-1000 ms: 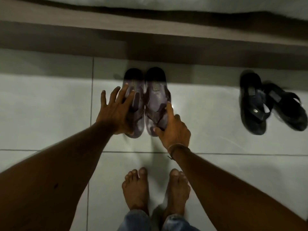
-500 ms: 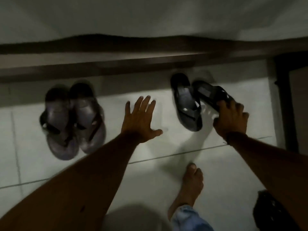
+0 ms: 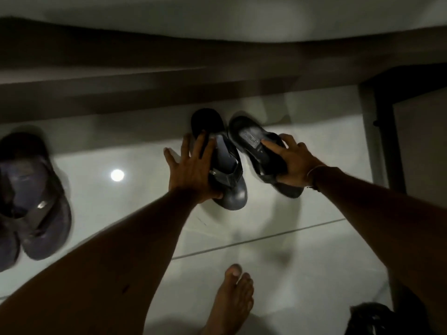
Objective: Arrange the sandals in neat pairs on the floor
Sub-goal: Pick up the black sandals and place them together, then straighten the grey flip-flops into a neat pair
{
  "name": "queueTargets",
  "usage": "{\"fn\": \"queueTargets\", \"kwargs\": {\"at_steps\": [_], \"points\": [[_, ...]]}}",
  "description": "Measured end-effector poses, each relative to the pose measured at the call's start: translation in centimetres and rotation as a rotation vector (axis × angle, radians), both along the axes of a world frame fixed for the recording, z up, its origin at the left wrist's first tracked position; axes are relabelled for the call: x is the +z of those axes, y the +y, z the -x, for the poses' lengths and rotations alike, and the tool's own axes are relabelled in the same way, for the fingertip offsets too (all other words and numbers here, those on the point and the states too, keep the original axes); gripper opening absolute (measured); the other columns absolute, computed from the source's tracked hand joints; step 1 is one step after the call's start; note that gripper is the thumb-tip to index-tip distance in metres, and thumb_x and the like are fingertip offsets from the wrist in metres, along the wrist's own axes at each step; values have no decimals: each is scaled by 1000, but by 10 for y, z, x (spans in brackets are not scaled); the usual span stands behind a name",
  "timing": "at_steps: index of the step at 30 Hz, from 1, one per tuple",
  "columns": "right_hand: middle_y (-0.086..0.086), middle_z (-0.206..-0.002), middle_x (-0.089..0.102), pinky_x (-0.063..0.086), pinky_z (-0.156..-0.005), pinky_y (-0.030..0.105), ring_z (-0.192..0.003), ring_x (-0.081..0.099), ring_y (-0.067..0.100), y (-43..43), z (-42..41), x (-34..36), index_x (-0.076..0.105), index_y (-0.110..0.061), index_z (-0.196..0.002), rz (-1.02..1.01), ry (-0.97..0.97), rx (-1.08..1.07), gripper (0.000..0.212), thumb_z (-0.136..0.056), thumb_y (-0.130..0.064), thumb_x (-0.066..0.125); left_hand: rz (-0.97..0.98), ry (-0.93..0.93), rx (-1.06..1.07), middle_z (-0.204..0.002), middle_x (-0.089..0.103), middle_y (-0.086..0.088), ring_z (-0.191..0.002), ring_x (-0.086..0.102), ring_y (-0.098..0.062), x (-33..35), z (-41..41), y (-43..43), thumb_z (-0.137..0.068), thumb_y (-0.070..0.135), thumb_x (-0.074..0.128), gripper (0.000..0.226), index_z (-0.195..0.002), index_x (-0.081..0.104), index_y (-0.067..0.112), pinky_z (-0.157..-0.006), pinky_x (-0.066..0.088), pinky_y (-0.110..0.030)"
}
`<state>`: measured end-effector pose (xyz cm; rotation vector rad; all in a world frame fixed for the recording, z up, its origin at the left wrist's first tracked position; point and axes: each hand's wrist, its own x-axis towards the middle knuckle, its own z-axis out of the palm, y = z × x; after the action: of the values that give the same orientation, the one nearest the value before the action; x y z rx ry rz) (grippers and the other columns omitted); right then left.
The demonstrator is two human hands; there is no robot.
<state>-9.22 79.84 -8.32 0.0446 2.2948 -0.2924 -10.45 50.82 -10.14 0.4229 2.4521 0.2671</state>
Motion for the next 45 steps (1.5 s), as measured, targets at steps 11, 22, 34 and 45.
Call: {"fn": "queueTargets", "kwargs": {"at_steps": [11, 22, 34, 45], "points": [[10, -157, 25, 44, -111, 54, -134, 43, 45, -57, 2, -1, 12, -48, -162, 13, 29, -307, 106, -78, -48, 78, 84, 1, -186, -176, -16, -3, -160, -16, -36, 8, 34, -7, -61, 62, 92, 150, -167, -7, 26, -121, 1, -77], [8, -160, 37, 38, -115, 56, -143, 35, 37, -252, -72, 56, 38, -34, -151, 92, 394, -271, 94, -64, -65, 50, -140, 92, -24, -177, -10, -4, -161, -16, -27, 54, -50, -163, -69, 87, 60, 131, -167, -2, 27, -125, 1, -69], [11, -164, 14, 51, -104, 55, -135, 44, 45, -527, -24, 21, 0, -39, -163, 218, 70, 93, 144, -57, -45, 96, 191, -55, 217, -175, -18, -5, -158, -23, -37, 65, -24, -501, -41, 82, 88, 161, -164, -6, 38, -121, -11, -73], [17, -144, 35, 53, -95, 59, -127, 46, 43, -562, -22, -2, 9, -42, -163, 17, 168, 50, 131, -64, -38, 95, 224, -73, 175, -175, -4, -6, -159, -1, -45, 16, -31, -513, -45, 68, 96, 159, -162, -10, 46, -116, 16, -82]]}}
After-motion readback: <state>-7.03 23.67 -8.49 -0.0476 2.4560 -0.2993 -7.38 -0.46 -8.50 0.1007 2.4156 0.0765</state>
